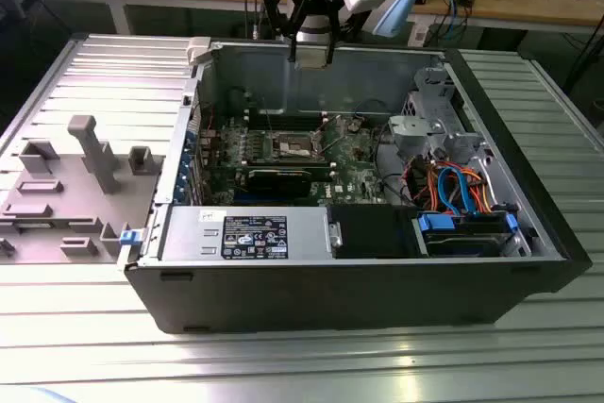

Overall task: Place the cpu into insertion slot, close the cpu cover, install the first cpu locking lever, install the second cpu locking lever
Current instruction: 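Place the cpu into insertion slot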

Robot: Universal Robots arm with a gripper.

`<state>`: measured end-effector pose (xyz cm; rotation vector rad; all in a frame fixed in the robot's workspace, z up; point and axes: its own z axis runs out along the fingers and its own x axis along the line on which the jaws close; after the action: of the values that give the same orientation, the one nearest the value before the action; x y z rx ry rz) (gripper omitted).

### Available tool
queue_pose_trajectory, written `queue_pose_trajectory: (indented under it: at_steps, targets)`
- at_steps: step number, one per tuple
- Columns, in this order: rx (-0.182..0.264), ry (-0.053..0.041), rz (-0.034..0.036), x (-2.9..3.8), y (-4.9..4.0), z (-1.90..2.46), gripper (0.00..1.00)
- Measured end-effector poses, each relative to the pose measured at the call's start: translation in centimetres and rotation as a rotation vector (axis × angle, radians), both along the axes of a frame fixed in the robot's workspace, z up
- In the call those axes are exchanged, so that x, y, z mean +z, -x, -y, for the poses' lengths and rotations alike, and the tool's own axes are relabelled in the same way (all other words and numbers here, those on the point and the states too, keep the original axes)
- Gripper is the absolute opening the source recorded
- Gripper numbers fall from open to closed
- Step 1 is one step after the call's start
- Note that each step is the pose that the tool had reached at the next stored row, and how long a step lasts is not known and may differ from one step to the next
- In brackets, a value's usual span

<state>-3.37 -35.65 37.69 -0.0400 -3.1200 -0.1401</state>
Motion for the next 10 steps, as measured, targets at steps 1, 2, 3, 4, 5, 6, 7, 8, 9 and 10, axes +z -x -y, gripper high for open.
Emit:
queue_pose_trajectory:
  at_steps: [1,2,3,4,5,6,7,8,9,10]
  targets:
    - [0.000,0.0001,0.0000,0.00,0.00,0.00,0.54]
    - [0.000,0.0001,-0.0001,0.00,0.00,0.00,0.54]
    - [-0.002,0.0000,-0.0001,0.00,0.00,0.00,0.54]
    - [-0.007,-0.0001,0.0000,0.00,-0.01,0.00,0.54]
    - [-0.021,-0.0001,0.0000,-0.01,0.00,0.00,0.54]
    - [-0.036,0.0000,0.0000,-0.01,0.00,0.00,0.54]
    - [-0.059,0.0000,0.0000,-0.02,0.00,0.00,0.54]
    - [-0.062,0.0000,-0.0001,-0.02,0.00,0.00,0.54]
    - [-0.062,0.0000,0.0000,-0.02,0.00,0.00,0.54]
    - [-0.062,0.0001,0.0000,-0.02,0.00,0.00,0.54]
